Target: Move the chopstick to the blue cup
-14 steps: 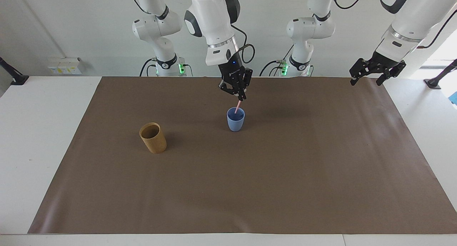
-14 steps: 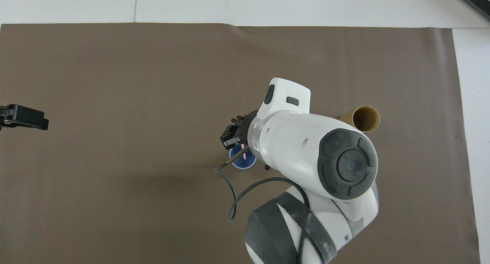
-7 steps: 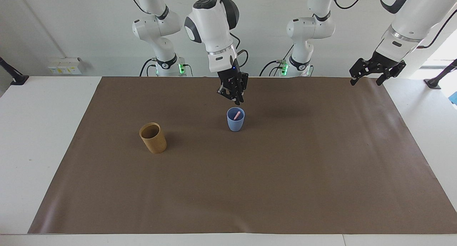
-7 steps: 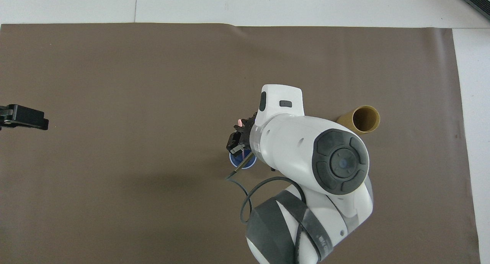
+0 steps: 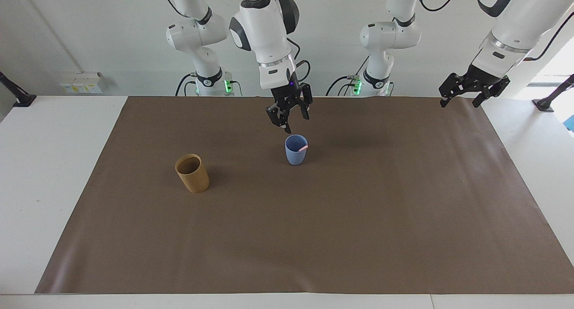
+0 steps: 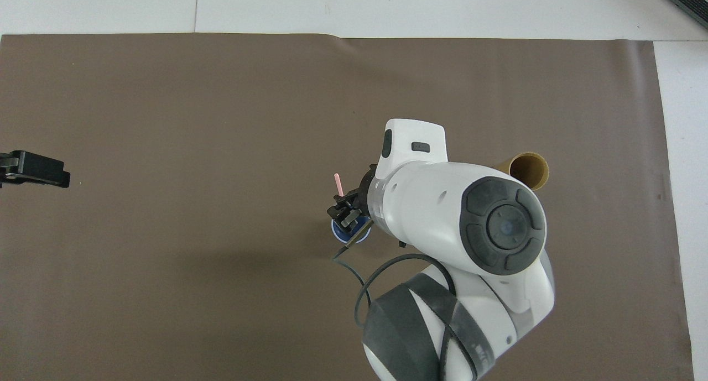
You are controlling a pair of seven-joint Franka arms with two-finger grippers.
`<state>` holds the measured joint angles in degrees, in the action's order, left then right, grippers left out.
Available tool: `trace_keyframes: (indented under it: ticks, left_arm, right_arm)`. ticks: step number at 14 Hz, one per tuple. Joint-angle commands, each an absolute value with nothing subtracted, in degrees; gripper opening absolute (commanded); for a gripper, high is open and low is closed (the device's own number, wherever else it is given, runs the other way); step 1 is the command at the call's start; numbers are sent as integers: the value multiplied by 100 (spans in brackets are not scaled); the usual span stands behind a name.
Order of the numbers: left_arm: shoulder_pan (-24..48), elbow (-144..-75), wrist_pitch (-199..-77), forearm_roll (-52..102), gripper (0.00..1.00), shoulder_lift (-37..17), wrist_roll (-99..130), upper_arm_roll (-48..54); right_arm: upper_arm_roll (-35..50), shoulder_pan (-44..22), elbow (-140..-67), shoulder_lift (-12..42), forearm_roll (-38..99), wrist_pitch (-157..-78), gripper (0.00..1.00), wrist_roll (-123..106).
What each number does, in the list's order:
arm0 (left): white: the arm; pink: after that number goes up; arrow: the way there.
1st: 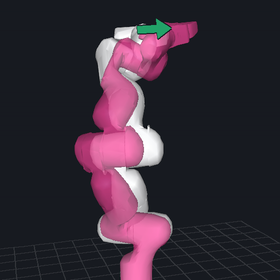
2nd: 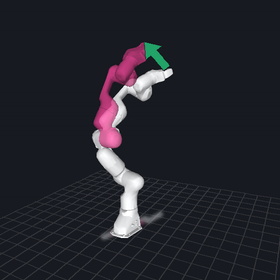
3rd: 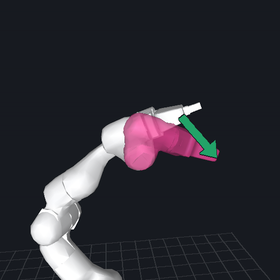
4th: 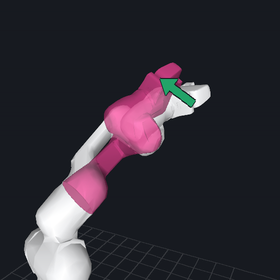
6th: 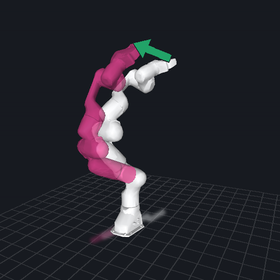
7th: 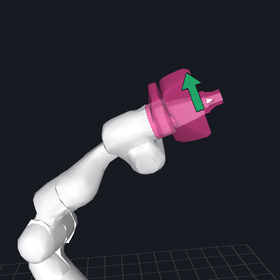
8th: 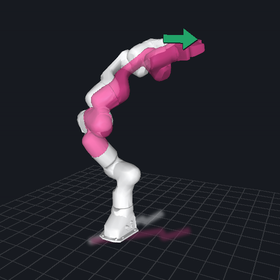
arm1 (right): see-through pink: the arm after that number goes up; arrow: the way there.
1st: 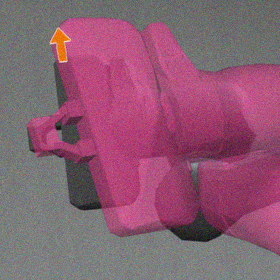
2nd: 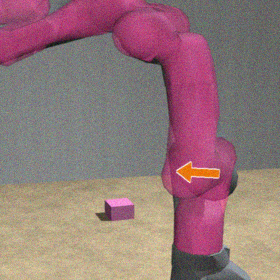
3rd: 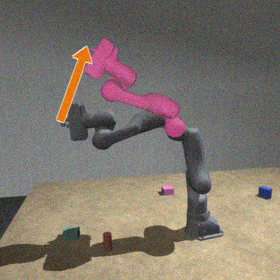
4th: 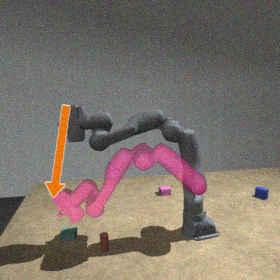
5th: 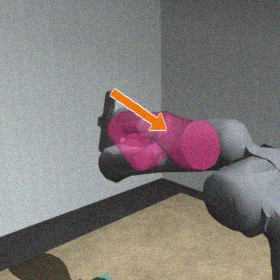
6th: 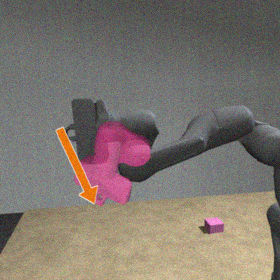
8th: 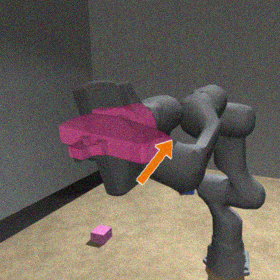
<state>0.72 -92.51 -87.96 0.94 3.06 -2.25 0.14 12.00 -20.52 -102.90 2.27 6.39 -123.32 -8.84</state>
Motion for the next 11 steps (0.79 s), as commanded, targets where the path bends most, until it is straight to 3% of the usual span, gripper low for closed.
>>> trace_keyframes:
  ticks: [1,4,8,11]
  left_arm:
    - [44,-9325,-8736,114,100,413,-167,18]
    - [44,-9325,-8736,114,100,413,-167,18]
    - [44,-9316,-8736,114,100,413,-167,26]
    - [44,-9325,-8736,114,100,413,-167,18]
  right_arm:
    - [1187,-1549,-10222,-280,668,-11334,99,-652]
    - [1134,-1012,-9933,-536,677,-10435,100,-282]
    - [1134,-388,-9072,-335,581,-9494,100,691]
    - [1046,-325,-8518,-18,205,-8923,100,1553]
